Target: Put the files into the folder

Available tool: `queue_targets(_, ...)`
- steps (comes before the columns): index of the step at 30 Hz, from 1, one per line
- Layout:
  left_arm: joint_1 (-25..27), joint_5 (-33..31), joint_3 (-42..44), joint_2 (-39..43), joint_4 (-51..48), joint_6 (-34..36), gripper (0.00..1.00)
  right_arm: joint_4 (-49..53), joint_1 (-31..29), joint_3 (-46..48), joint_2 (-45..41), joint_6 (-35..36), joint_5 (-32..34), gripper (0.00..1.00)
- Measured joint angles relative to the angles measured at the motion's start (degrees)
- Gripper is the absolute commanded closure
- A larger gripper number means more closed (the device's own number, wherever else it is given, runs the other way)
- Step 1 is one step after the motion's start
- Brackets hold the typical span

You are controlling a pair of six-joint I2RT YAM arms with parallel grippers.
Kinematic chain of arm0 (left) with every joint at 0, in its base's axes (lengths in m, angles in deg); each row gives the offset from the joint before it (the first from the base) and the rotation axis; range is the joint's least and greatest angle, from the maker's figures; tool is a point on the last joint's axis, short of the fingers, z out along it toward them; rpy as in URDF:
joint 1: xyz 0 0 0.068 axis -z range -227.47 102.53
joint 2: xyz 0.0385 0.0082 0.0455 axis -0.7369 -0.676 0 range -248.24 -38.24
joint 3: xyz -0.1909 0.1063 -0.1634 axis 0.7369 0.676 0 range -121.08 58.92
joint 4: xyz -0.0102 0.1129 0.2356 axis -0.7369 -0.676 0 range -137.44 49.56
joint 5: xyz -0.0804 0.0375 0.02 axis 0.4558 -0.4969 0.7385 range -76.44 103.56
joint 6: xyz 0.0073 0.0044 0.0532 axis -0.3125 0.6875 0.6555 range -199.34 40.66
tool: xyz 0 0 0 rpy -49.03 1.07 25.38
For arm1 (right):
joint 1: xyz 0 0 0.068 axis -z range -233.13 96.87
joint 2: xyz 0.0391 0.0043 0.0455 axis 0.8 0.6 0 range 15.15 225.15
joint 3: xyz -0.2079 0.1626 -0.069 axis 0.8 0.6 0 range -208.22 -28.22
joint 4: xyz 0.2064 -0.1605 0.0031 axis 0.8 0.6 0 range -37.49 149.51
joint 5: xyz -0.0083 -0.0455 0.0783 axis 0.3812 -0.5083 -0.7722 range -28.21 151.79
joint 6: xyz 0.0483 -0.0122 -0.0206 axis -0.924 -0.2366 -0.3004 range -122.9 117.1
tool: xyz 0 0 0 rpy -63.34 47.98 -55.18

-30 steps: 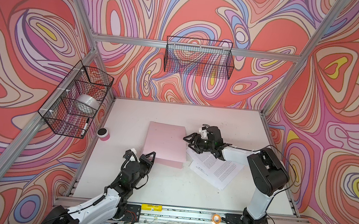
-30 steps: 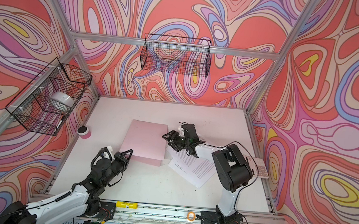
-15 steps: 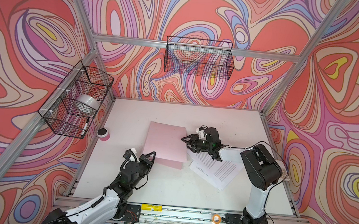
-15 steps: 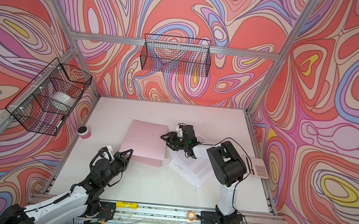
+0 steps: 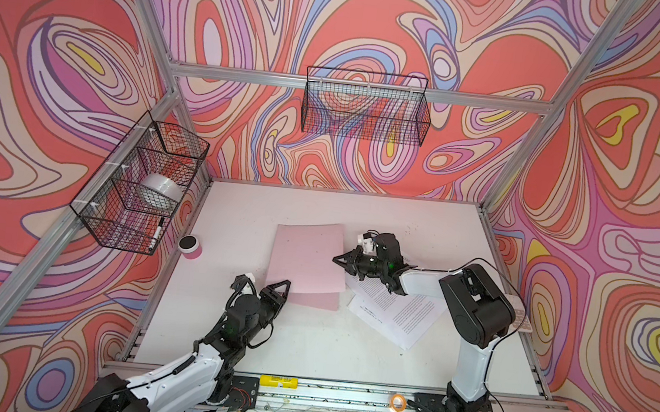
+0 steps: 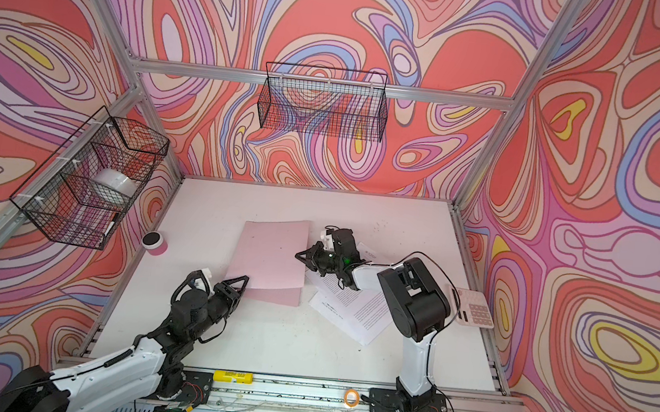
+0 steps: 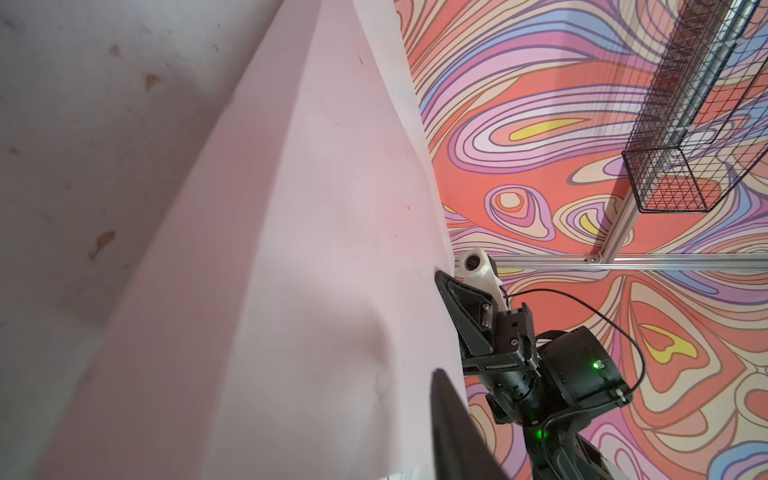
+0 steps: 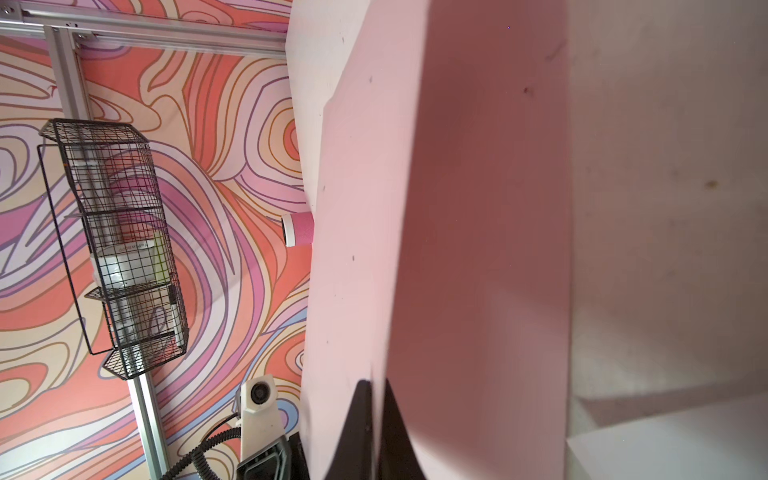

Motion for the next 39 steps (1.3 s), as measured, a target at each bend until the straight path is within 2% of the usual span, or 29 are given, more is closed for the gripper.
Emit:
queue_targets(6, 0.02, 0.04, -16.74, 5.29, -24.20, 15.87, 0.00, 10.62, -0.22, -4.24, -4.81, 4.28, 3.17, 1.00)
queue_targets(9, 0.02, -1.29, -22.08, 4.74, -31.47, 24.33, 0.00, 15.32, -0.22, -6.49, -6.45, 5.20, 5.25, 1.00)
queue_targets(13, 0.31, -2.86, -24.98, 1.62, -39.28, 32.50, 0.00, 20.26, -0.22, -9.29, -7.17, 6.71, 7.32, 1.00)
queue_targets(22, 1.75, -0.96, -25.53, 3.56, -43.12, 37.57, 0.00, 25.31, -0.24, -10.69, -7.56, 7.69, 9.07, 1.00)
queue_targets(26, 7.08, -5.31, -25.29, 6.51, -45.64, 40.83, 0.00, 26.97, -0.33, -13.07, -7.56, 7.21, 9.44, 1.00)
queue_targets(30, 15.15, -14.01, -25.31, 6.23, -47.87, 44.94, 0.00, 30.45, -0.72, -16.65, -7.56, 6.56, 10.91, 1.00)
queue_targets(35, 26.88, -27.58, -27.41, -1.49, -48.37, 50.73, 0.00, 35.85, -1.86, -21.94, -7.48, 5.73, 12.83, 1.00)
queue_targets(39, 30.32, -33.31, -28.59, -8.28, -45.22, 54.10, 0.00, 39.36, -3.34, -24.83, -7.45, 5.73, 14.71, 1.00)
